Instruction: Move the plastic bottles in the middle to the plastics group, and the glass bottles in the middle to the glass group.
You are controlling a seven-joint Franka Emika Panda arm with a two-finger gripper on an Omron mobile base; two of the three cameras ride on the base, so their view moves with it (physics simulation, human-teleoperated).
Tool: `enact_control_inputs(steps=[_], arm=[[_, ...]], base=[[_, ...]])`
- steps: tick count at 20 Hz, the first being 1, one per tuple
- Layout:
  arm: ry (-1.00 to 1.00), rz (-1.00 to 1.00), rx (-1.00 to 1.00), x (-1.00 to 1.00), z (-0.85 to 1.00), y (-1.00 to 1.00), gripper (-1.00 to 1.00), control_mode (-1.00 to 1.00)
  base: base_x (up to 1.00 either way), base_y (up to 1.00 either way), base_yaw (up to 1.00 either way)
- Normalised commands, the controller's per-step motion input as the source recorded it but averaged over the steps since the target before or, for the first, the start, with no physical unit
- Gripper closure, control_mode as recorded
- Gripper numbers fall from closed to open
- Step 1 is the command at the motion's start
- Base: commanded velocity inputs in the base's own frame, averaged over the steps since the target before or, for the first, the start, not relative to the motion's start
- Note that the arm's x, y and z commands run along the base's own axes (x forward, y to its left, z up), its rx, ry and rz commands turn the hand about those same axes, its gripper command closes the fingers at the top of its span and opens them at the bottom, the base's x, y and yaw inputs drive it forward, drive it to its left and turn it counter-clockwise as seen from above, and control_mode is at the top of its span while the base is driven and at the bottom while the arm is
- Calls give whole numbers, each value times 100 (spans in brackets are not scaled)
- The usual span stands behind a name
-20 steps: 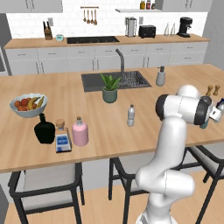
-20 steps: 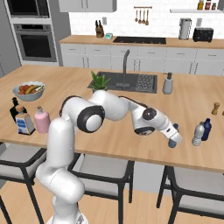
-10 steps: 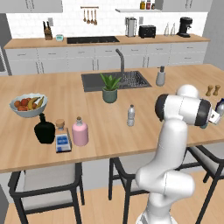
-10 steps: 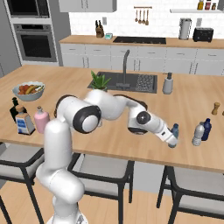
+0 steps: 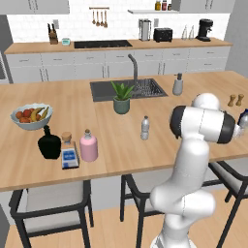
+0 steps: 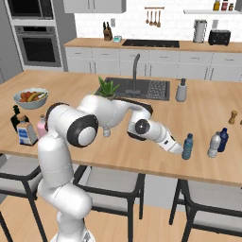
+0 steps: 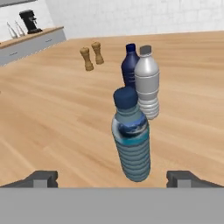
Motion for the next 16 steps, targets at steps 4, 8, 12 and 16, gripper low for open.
enact_control_inputs(steps=[4, 8, 12, 16], arm=[[10, 0, 0, -3, 99, 28, -100, -100], [22, 0, -1, 0, 98, 10, -100, -100], [23, 0, -7, -7, 99, 0, -100, -100], [22, 0, -2, -4, 100, 0, -100, -100]], base=[[0, 0, 0], [0, 0, 0], [0, 0, 0], [0, 0, 0]])
